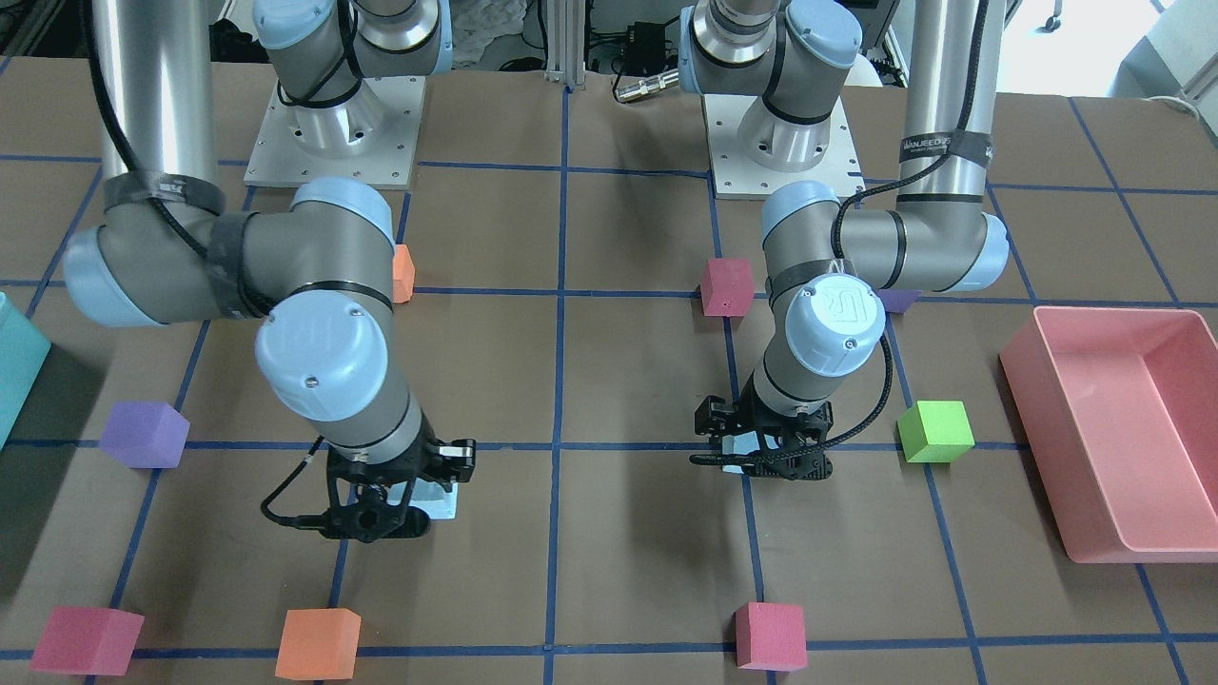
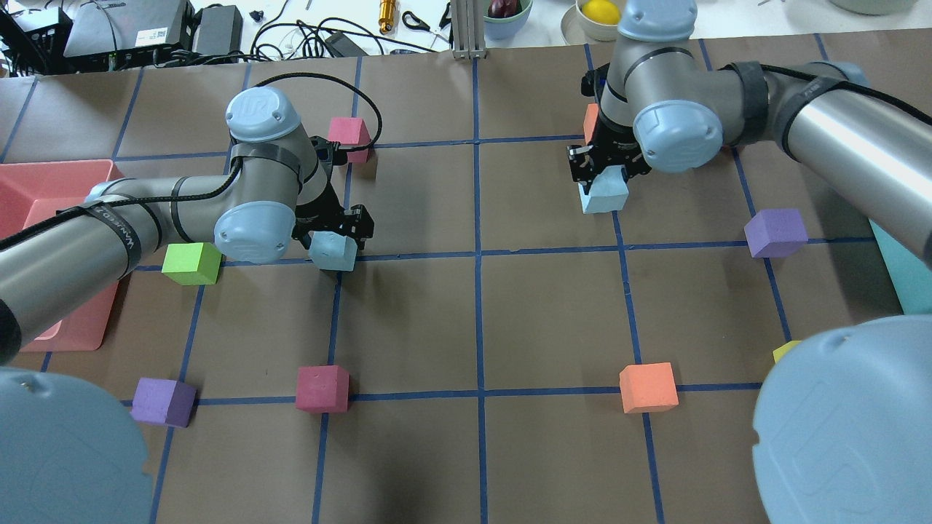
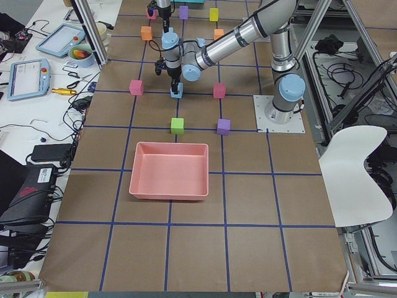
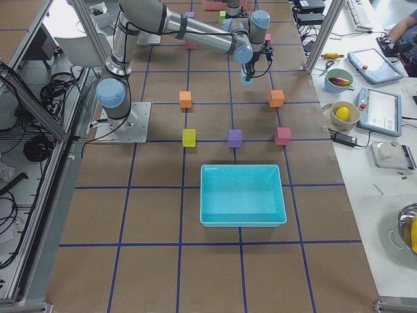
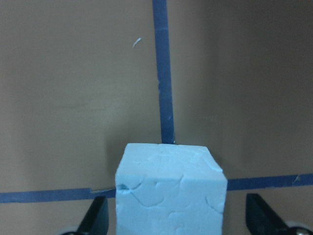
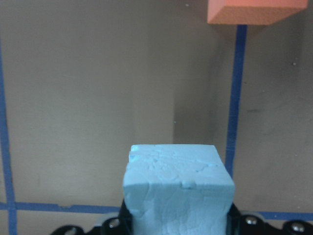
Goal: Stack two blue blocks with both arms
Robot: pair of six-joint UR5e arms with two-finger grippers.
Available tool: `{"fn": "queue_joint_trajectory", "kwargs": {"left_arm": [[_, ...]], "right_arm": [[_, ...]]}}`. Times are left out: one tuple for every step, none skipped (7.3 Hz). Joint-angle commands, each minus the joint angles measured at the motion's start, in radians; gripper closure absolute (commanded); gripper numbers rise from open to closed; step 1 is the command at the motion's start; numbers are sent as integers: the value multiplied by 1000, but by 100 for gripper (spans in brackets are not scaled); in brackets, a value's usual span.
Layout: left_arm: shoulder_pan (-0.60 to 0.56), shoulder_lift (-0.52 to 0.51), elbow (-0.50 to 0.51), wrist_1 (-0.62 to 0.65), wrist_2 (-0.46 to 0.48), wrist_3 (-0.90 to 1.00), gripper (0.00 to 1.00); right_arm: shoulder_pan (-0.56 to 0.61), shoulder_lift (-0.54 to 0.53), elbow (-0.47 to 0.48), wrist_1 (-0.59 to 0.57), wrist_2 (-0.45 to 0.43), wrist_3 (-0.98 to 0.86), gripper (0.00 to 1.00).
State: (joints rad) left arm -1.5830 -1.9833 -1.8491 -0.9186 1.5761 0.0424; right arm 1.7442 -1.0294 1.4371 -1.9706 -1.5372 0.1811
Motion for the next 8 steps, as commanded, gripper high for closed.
{"fn": "queue_joint_trajectory", "kwargs": {"left_arm": [[0, -3, 1, 3, -1, 2, 43], [1, 0, 2, 3, 2, 4, 74], [1, 3, 7, -2, 4, 7, 100], [3, 9, 11, -2, 4, 7, 100], [5, 21, 39, -12, 1, 8, 100], [6, 29, 72, -58, -1, 7, 100], [6, 29, 118, -109, 1, 7, 100], [6, 29, 170, -176, 1, 7, 100]], "right_arm": [[90, 90, -101, 3, 8, 122, 100], [110, 104, -103, -8, 43, 171, 100], [126, 117, -101, -8, 45, 178, 100], [141, 132, -98, -7, 46, 182, 100], [155, 141, -95, -7, 46, 182, 100], [155, 143, -93, -5, 45, 181, 100], [155, 147, -92, -2, 45, 181, 79], [155, 147, -92, -4, 43, 173, 70]]}}
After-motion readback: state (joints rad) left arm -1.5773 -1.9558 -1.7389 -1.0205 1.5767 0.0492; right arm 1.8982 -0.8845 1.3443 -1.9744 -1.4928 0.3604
